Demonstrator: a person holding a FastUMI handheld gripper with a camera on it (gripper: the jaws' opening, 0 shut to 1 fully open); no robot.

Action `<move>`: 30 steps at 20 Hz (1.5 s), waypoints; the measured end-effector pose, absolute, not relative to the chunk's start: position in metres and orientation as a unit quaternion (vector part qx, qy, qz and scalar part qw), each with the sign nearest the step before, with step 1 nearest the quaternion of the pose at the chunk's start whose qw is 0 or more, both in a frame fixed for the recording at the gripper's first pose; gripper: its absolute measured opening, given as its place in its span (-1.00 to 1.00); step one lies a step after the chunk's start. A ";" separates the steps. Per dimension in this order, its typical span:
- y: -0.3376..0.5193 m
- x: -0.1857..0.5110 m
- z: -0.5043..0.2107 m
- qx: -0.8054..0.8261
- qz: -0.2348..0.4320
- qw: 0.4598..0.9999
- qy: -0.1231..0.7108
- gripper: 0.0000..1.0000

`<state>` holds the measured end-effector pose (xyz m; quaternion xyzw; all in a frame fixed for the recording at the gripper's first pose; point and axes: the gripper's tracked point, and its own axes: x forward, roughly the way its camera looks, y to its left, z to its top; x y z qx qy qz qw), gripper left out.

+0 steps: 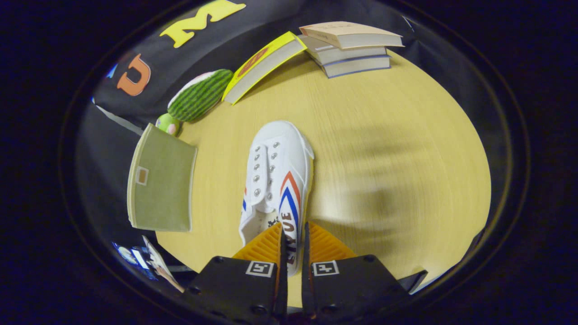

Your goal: Open the storage box then place both shoes into the box .Put the left shoe in first, then the right shoe, with the right side of both shoes facing outward in a uniform manner.

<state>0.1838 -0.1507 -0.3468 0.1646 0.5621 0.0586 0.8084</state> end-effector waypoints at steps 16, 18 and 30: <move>-0.040 0.159 -0.177 0.226 0.091 0.856 0.456 -0.64; -0.012 0.160 -0.163 0.236 0.099 0.857 0.446 -0.65; 0.153 0.185 -0.176 0.224 0.140 0.857 0.442 -0.65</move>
